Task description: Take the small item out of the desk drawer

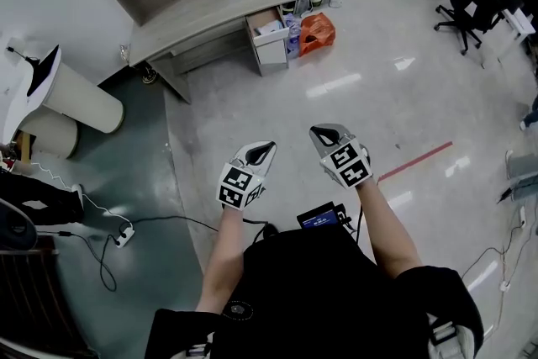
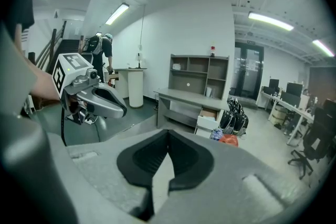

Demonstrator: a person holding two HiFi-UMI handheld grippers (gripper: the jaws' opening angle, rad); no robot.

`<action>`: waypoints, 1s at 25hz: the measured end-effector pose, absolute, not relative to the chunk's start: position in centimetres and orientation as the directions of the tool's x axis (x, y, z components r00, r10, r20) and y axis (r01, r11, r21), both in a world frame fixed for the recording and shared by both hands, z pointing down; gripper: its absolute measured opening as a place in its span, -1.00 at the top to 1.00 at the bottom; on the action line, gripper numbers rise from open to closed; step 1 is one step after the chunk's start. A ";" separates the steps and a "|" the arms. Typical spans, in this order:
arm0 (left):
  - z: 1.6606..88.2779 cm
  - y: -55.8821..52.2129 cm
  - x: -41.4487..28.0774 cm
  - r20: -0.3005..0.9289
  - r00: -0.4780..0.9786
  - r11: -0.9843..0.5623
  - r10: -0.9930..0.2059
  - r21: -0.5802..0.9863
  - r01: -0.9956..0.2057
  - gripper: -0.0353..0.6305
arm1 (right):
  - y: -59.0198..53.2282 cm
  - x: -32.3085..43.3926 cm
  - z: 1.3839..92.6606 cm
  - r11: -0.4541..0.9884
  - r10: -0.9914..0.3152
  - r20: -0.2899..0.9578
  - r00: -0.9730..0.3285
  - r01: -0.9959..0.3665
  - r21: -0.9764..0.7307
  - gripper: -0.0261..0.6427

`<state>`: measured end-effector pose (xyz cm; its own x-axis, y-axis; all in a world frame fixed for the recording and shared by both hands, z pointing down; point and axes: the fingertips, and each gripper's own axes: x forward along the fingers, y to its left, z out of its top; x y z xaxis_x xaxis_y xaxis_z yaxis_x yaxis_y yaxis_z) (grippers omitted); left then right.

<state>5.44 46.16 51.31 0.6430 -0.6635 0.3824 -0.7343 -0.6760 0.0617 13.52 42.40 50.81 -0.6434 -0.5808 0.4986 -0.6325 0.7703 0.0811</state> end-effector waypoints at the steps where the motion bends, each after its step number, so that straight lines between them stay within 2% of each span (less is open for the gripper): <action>1: 51.3 46.1 5.8 0.381 0.639 -0.673 -0.668 0.056 -0.737 0.90 | 42.3 14.0 50.9 0.769 -0.583 0.493 -0.646 -0.635 0.078 0.92; 14: 52.4 45.5 9.9 0.436 0.560 -0.613 -0.704 0.025 -0.790 0.91 | 41.4 19.5 52.6 0.795 -0.534 0.505 -0.678 -0.606 0.027 0.92; 25: 54.7 44.5 8.3 0.441 0.545 -0.569 -0.713 0.090 -0.817 0.89 | 39.6 19.8 54.5 0.791 -0.527 0.527 -0.666 -0.612 0.017 0.92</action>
